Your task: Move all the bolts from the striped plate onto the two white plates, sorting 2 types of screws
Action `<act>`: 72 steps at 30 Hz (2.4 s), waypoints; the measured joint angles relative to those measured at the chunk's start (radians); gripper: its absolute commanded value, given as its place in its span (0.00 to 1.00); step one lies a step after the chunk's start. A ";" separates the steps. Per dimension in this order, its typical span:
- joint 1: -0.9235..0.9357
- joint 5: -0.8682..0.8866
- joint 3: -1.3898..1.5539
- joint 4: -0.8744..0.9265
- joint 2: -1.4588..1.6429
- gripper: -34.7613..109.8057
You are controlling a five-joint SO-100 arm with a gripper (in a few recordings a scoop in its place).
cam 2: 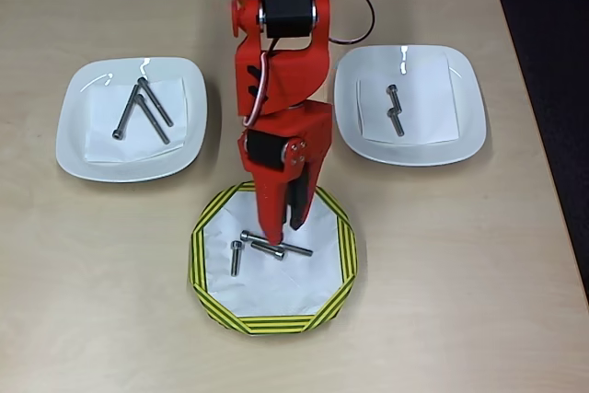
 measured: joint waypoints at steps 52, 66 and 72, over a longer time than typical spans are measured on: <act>0.092 0.657 -0.296 0.084 -0.374 0.31; 0.066 0.706 -0.356 0.181 -0.397 0.24; 0.054 0.663 -0.442 0.324 -0.413 0.24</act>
